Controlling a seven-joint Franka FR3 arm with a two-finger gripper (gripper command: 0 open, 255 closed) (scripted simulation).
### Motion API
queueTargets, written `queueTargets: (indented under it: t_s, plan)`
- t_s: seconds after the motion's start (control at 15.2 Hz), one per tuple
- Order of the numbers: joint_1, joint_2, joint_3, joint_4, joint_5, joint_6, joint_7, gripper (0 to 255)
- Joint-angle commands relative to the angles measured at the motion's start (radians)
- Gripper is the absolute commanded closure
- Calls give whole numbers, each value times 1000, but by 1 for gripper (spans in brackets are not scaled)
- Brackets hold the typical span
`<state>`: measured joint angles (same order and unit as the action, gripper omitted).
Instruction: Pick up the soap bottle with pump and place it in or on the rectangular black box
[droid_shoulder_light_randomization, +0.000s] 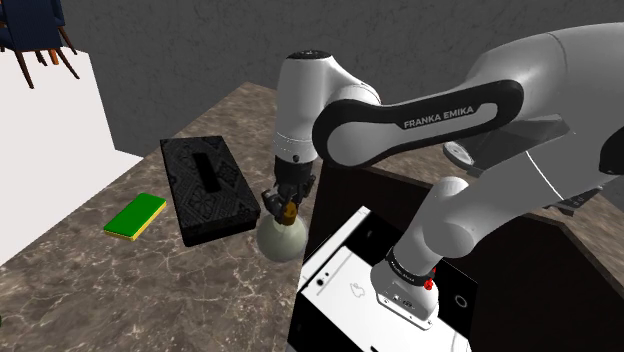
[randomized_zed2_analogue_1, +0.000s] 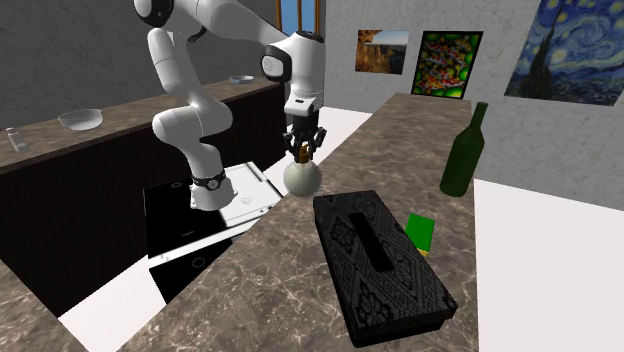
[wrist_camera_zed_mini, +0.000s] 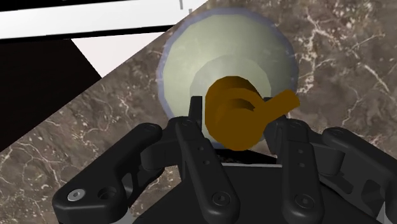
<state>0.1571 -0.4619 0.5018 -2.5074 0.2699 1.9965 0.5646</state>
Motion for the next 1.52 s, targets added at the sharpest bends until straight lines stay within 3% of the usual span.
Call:
queueTargets:
  t_s: [0.0,1.45]
  plan:
    - [1,-11,-6,20,-2,-31,1,255]
    - [-9,-65,-67,274,-34,-338,9,255]
